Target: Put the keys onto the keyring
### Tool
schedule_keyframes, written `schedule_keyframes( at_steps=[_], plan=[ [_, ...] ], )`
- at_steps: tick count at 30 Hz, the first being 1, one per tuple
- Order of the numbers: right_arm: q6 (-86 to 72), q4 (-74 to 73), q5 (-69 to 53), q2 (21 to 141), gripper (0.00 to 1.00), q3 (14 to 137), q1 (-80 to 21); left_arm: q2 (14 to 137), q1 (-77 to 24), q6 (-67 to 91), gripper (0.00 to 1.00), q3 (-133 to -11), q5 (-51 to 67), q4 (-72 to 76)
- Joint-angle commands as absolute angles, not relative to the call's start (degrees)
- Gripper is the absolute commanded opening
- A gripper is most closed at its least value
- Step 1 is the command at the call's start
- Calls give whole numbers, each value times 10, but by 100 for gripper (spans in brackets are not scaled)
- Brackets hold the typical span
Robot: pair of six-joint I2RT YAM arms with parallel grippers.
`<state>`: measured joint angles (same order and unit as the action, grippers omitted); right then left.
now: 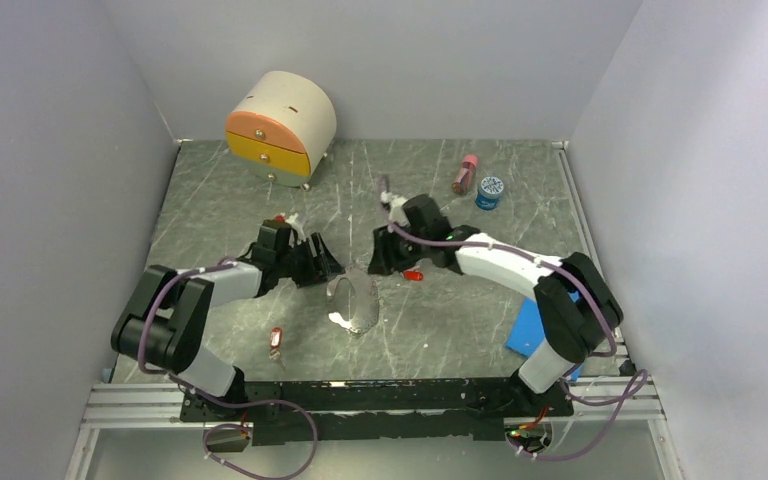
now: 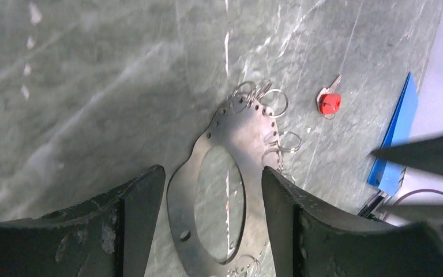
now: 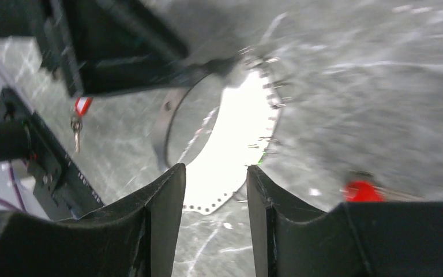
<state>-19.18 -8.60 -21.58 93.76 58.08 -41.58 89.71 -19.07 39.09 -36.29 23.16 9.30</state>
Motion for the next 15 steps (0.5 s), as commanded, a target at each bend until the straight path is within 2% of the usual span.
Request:
schedule_keyframes(
  at_steps=[1, 7, 9, 13, 15],
  plan=[
    [-190, -78, -229, 890, 48, 570, -352, 855, -192, 432, 70, -304, 187, 83],
    [-193, -85, -269, 889, 50, 547, -279, 795, -192, 358, 71, -316, 189, 87],
    [-198, -103, -245, 888, 48, 546, -264, 780, -192, 337, 71, -327, 189, 77],
    [-194, -161, -186, 897, 37, 571, -258, 755, -192, 320, 71, -335, 181, 67],
    [-194, -185, -169, 906, 28, 581, -259, 746, -192, 315, 71, -337, 181, 66]
  ],
)
